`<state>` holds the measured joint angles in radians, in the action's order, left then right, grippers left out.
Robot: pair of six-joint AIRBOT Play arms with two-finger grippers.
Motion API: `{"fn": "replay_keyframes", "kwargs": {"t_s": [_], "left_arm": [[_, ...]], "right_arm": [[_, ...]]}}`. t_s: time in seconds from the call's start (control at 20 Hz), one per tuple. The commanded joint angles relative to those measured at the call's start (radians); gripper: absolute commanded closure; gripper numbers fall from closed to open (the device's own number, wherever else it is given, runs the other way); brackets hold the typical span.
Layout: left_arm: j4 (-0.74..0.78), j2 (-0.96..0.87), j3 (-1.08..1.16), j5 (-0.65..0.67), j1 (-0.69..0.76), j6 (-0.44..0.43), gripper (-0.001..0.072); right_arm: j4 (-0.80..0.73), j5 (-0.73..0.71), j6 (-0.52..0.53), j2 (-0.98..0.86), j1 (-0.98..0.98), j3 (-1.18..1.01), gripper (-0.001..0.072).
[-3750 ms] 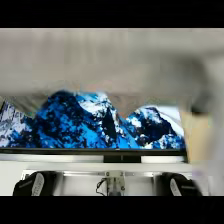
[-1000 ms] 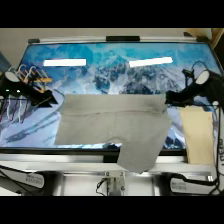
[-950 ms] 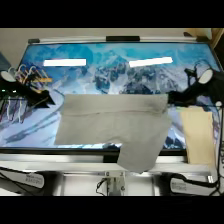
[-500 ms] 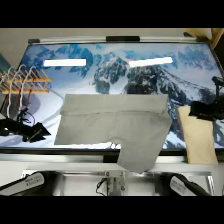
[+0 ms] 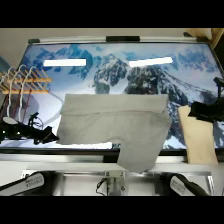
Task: Fold the shirts.
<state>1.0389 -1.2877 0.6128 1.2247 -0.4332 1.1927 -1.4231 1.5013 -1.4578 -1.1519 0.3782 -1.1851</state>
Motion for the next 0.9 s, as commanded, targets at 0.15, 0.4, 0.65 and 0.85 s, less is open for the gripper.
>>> {"fn": "replay_keyframes", "kwargs": {"t_s": [0.15,0.4,0.65,0.85], "left_arm": [[-0.038,-0.003,-0.003,0.010,0.045,0.008,0.0667],[-0.038,0.005,-0.003,0.014,0.045,-0.004,0.0666],[-0.038,0.005,-0.003,0.013,0.045,-0.004,0.0667],[-0.038,0.005,-0.003,0.013,0.045,-0.003,0.0666]], "right_arm": [[-0.013,0.000,0.070,0.098,0.010,0.274,0.0148],[0.238,-0.143,0.122,0.234,0.072,0.669,0.0179],[0.281,-0.168,0.118,0.234,0.072,0.776,0.0220],[0.241,-0.209,0.063,0.234,-0.068,0.776,0.0220]]}}
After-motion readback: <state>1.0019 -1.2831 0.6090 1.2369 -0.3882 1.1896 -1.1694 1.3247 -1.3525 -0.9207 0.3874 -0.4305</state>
